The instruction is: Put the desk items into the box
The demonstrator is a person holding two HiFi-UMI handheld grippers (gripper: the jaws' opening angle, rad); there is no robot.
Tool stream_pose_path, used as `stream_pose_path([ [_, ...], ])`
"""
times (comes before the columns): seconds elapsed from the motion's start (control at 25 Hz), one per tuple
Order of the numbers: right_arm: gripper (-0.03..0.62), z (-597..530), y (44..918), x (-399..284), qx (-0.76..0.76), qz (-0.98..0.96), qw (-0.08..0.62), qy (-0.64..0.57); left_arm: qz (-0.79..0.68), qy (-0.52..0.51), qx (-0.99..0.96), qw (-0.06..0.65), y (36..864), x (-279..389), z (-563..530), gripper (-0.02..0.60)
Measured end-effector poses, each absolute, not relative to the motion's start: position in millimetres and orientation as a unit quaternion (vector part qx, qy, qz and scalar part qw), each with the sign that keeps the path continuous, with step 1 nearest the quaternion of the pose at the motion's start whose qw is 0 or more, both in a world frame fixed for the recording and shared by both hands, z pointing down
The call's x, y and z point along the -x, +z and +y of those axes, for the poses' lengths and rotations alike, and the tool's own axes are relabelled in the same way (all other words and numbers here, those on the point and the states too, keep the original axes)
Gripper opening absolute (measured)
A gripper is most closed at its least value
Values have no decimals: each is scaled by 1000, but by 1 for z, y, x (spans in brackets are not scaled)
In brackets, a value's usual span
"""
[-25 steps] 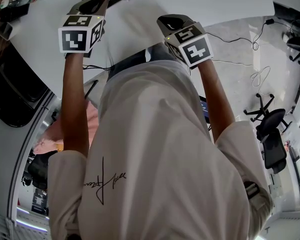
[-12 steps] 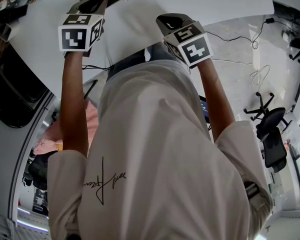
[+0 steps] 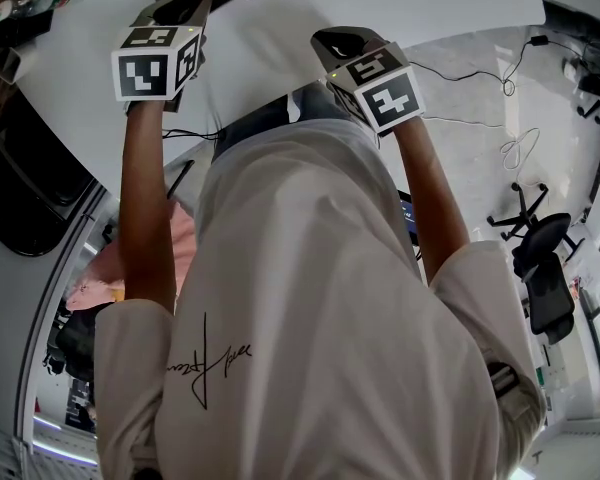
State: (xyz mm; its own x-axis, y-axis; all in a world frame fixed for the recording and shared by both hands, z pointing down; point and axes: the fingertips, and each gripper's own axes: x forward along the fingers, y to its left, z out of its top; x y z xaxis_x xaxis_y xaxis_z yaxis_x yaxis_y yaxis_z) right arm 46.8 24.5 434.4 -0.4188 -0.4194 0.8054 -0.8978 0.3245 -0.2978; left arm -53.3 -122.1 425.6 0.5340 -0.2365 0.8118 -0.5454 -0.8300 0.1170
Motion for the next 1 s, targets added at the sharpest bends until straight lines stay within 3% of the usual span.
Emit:
stream_pose_path([
  [1.0, 29, 40, 417, -54, -422, -772, 323, 348, -270, 396, -857, 187, 405, 58, -89, 66],
])
